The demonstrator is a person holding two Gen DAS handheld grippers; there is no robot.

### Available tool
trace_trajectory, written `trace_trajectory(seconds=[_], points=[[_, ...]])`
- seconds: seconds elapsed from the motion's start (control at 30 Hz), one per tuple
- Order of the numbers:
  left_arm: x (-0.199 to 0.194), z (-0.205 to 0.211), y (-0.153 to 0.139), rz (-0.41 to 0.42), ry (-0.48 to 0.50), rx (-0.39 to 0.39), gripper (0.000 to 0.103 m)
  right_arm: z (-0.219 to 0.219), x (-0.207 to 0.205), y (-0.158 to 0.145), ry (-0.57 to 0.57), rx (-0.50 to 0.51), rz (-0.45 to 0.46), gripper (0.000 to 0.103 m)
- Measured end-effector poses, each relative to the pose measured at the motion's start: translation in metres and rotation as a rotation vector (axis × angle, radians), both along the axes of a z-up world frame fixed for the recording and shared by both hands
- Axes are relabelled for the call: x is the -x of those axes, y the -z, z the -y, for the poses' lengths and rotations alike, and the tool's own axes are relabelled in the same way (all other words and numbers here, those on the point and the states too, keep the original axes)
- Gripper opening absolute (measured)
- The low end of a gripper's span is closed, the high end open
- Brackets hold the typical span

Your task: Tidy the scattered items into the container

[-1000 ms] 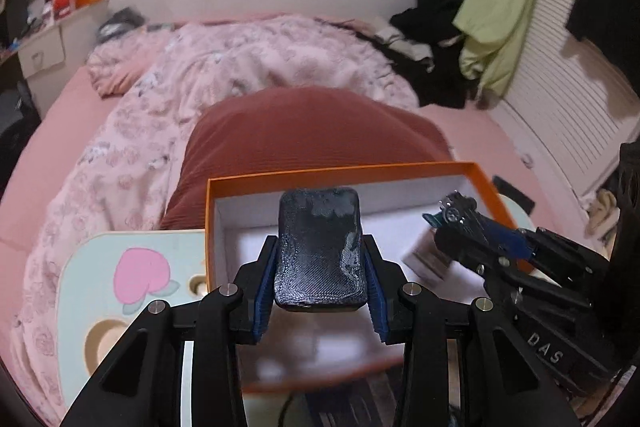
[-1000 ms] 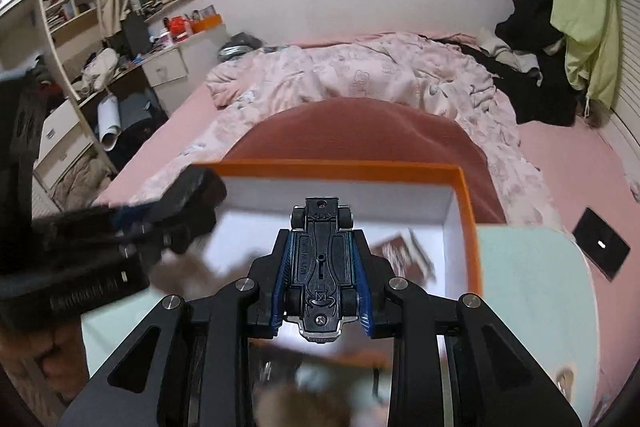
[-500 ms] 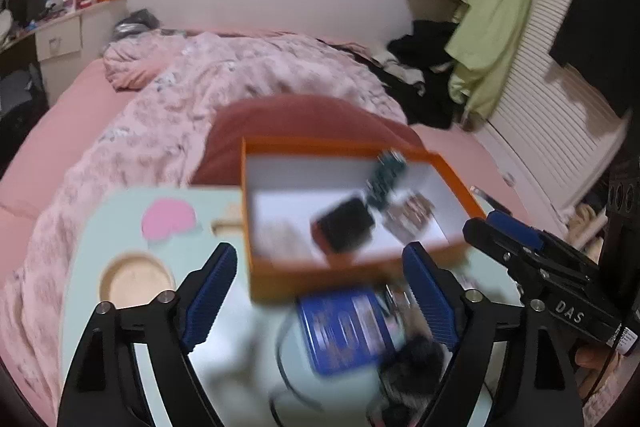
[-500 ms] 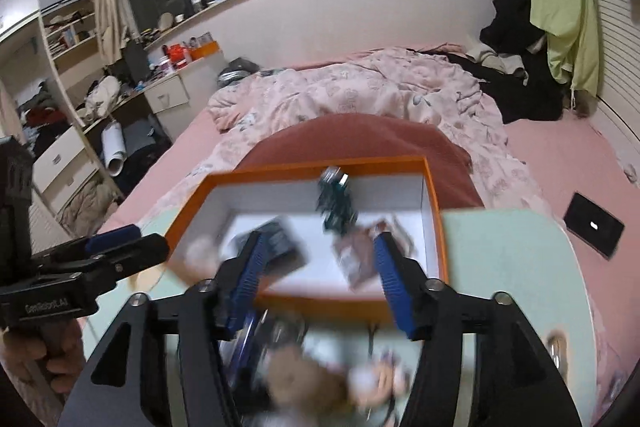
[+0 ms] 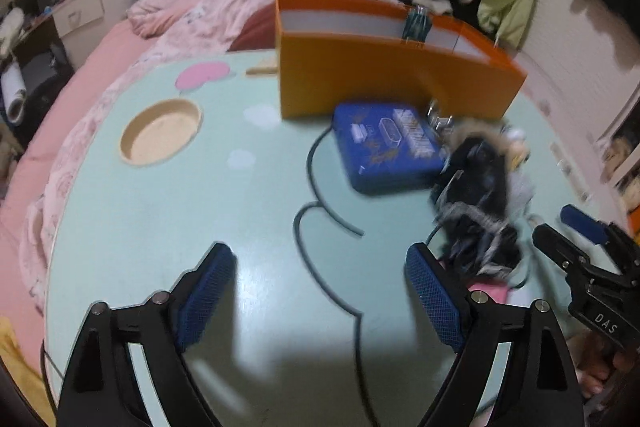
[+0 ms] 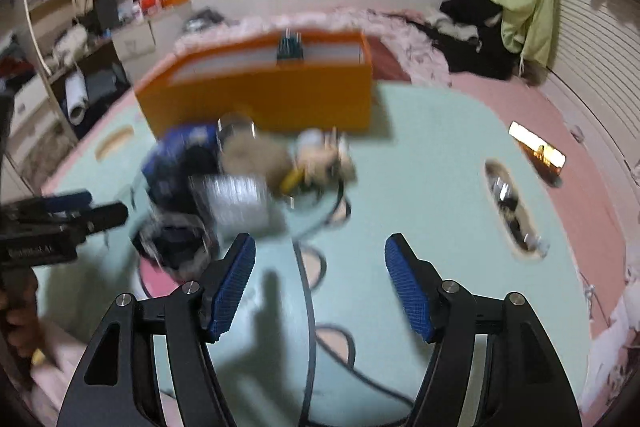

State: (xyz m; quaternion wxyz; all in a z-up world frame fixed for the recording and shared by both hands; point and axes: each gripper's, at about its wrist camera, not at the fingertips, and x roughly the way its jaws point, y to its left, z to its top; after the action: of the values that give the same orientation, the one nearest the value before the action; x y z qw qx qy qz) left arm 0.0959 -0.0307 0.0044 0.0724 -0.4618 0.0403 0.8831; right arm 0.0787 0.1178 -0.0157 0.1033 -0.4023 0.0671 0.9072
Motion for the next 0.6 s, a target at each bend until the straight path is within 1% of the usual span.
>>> trace_trajectory(seconds=[0.03, 0.07, 0.2, 0.27, 0.3, 0.37, 0.6], points=[[-0.003, -0.002, 0.002, -0.019, 0.001, 0.016, 0.103, 0.001, 0.002, 0.006, 0.000, -0.007, 0.025, 0.073], [-0.004, -0.001, 0.003, -0.024, 0.006, 0.000, 0.103, 0.005, 0.002, 0.007, 0.009, -0.059, 0.023, 0.083], [-0.005, 0.000, 0.004, -0.031, 0.006, -0.006, 0.103, 0.004, 0.001, 0.011, 0.012, -0.053, 0.027, 0.088], [-0.005, 0.000, 0.005, -0.034, 0.006, -0.006, 0.103, 0.006, 0.000, 0.014, 0.011, -0.053, 0.027, 0.096], [-0.005, 0.000, 0.005, -0.035, 0.006, -0.007, 0.103, 0.007, 0.000, 0.015, 0.006, -0.052, 0.029, 0.098], [-0.004, 0.000, 0.004, -0.037, 0.007, -0.008, 0.103, 0.009, 0.001, 0.016, -0.004, -0.052, 0.033, 0.100], [-0.004, 0.001, 0.004, -0.037, 0.007, -0.009, 0.103, 0.011, 0.002, 0.015, -0.007, -0.052, 0.034, 0.101]])
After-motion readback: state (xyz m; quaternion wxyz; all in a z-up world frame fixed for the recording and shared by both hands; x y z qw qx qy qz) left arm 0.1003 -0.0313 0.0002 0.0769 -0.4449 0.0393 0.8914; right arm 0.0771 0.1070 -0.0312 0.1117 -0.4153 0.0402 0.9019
